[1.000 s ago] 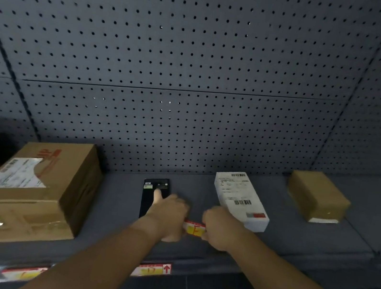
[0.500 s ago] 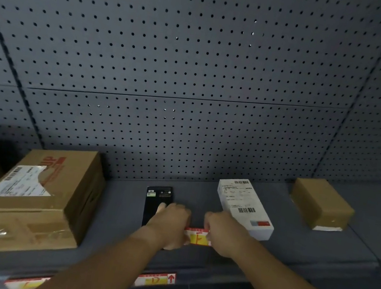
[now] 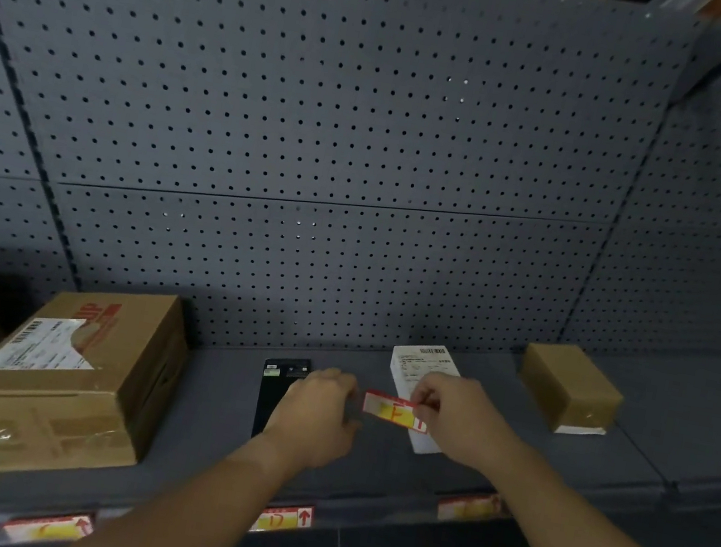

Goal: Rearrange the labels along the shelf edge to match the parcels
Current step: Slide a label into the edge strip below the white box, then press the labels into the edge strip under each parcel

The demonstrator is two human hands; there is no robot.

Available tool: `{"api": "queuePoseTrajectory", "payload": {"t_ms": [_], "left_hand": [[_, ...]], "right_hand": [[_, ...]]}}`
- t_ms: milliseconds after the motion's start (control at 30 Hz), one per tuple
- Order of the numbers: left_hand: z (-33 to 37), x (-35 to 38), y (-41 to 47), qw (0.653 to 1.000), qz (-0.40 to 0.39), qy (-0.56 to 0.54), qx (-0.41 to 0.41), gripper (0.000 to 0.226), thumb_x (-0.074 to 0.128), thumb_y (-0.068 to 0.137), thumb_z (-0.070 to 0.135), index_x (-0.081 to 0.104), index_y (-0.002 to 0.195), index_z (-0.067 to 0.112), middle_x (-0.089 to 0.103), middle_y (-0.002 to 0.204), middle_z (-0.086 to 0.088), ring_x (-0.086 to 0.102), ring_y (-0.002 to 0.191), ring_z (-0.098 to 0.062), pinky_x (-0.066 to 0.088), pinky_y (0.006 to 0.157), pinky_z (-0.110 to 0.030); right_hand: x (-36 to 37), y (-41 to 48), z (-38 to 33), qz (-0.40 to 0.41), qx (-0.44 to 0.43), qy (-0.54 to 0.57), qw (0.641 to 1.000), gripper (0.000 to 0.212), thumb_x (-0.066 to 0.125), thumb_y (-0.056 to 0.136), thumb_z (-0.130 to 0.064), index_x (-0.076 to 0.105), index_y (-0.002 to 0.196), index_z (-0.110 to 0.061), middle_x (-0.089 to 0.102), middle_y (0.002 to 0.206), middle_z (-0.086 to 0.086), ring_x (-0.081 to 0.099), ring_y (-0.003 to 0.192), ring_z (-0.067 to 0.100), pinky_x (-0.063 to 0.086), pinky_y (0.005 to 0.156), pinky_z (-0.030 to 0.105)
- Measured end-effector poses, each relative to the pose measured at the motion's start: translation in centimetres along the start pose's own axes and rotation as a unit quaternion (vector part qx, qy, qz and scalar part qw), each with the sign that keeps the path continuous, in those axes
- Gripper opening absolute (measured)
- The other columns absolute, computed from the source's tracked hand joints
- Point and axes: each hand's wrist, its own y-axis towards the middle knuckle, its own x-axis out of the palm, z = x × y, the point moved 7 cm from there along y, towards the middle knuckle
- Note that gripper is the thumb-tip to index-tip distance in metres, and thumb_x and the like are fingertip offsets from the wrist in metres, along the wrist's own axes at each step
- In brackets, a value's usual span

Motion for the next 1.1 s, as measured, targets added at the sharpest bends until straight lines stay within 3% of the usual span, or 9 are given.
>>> {"api": "queuePoseTrajectory", "payload": {"t_ms": [167,300,433,633,900,1100], "left_hand": [[5.2,0.9,-0.2,1.0,0.03,-0.004,0.002,0.037,0.067,0.081,0.031,0.059,0.115,0.019,0.06,0.113,0.002,0.054,0.105,-0.017,0.047,0.088,-0.032],[12.2,4.0,-0.1,0.999,0.033,-0.026,0.011,0.036,0.066,0.081,0.03,0.06,0.115,0.021,0.061,0.115,0.003,0.055,0.103,-0.017,0.049,0.086,-0.031],[19.5,8.2,0.4,1.0,0.023,-0.016,0.007,0.027,0.065,0.076,0.031,0.059,0.1,0.02,0.061,0.104,0.0,0.055,0.097,-0.021,0.048,0.081,-0.035],[28.1,14.2,1.3,1.0,0.011,0.015,-0.013,0.018,0.063,0.085,0.032,0.059,0.099,0.023,0.06,0.103,0.002,0.054,0.096,-0.019,0.046,0.08,-0.032],[30.3,18.8,3.4,0.997,0.011,0.066,-0.047,0.027,0.059,0.092,0.028,0.058,0.119,0.025,0.056,0.12,0.002,0.05,0.11,-0.019,0.043,0.095,-0.033],[29.9,20.7,3.9,0.991,0.033,0.117,-0.055,0.032,0.08,0.072,0.018,0.066,0.1,0.025,0.063,0.099,0.001,0.055,0.089,-0.023,0.046,0.076,-0.036]], "right_hand": [[-5.0,-2.5,4.2,0.049,0.0,0.004,0.999,0.009,0.068,0.092,-0.015,0.067,0.09,-0.024,0.066,0.089,-0.007,0.061,0.078,0.002,0.044,0.061,0.014],[-8.8,-5.2,9.7,0.063,0.001,-0.002,0.998,0.009,0.067,0.093,-0.014,0.066,0.09,-0.022,0.065,0.086,-0.008,0.059,0.078,0.004,0.049,0.064,0.02],[-12.4,-7.4,16.4,0.063,-0.006,-0.004,0.998,0.009,0.068,0.091,-0.014,0.068,0.089,-0.022,0.065,0.087,-0.008,0.061,0.081,0.007,0.056,0.073,0.032],[-15.9,-9.2,24.9,0.04,-0.01,0.007,0.999,0.01,0.067,0.092,-0.013,0.067,0.087,-0.021,0.064,0.089,-0.005,0.06,0.08,0.009,0.055,0.073,0.031],[-16.3,-8.2,29.8,0.007,-0.025,-0.006,1.0,0.008,0.065,0.093,-0.016,0.066,0.089,-0.023,0.066,0.091,-0.006,0.061,0.081,0.007,0.055,0.075,0.03],[-15.3,-7.0,31.2,0.003,-0.027,0.01,1.0,0.009,0.065,0.094,-0.015,0.066,0.089,-0.022,0.066,0.091,-0.005,0.062,0.081,0.009,0.056,0.074,0.032]]}}
